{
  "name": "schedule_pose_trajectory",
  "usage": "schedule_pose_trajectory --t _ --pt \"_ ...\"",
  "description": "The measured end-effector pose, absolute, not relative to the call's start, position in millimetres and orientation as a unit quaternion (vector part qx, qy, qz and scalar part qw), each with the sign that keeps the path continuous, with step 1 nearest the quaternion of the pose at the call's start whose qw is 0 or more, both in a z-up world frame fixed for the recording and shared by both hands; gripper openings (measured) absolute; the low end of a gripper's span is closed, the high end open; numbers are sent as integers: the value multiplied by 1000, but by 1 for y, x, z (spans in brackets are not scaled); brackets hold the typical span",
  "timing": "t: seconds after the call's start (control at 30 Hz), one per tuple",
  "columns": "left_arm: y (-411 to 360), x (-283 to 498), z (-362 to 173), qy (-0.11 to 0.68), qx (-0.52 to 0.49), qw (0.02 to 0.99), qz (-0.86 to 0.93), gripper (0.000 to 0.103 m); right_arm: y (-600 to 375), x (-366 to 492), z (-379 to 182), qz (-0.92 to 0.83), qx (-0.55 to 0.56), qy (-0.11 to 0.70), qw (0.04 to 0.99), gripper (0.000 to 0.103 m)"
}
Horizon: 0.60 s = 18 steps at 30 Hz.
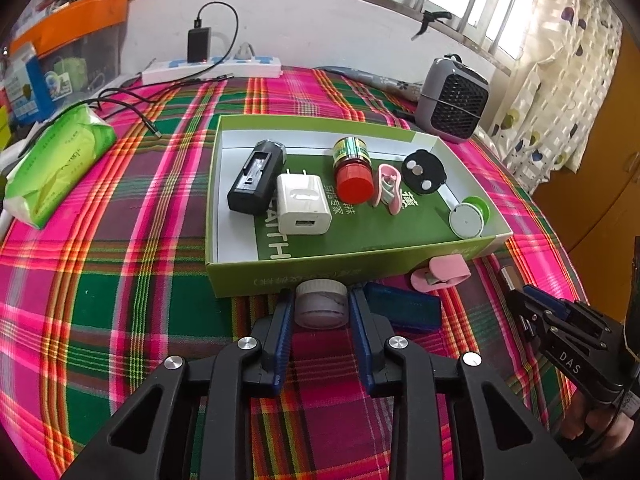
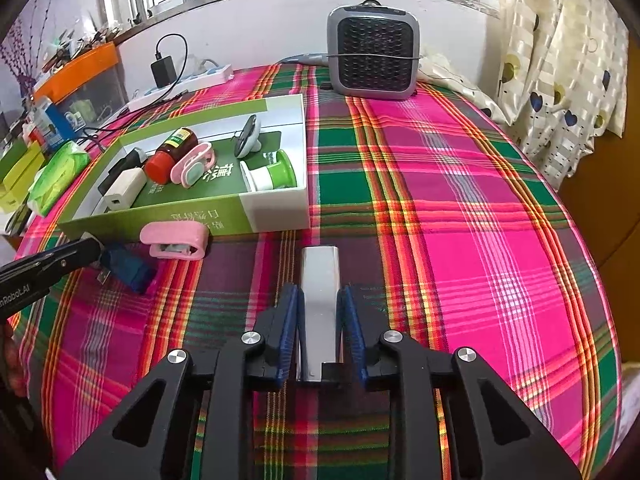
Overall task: Organize rigid objects
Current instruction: 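Grasp the white round jar with the left tool while the right tool lifts the silver bar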
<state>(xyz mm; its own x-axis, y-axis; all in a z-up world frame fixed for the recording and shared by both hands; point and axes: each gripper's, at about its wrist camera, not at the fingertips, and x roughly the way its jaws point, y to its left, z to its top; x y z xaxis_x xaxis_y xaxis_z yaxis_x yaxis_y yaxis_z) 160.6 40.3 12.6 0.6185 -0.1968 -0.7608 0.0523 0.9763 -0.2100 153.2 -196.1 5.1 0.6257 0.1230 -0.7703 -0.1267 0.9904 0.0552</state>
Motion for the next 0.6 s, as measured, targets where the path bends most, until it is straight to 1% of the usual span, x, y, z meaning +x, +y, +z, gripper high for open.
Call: schedule_pose_trajectory --t 0.6 --pt "40 150 29 411 -82 905 -71 26 -196 148 12 79 2 415 906 24"
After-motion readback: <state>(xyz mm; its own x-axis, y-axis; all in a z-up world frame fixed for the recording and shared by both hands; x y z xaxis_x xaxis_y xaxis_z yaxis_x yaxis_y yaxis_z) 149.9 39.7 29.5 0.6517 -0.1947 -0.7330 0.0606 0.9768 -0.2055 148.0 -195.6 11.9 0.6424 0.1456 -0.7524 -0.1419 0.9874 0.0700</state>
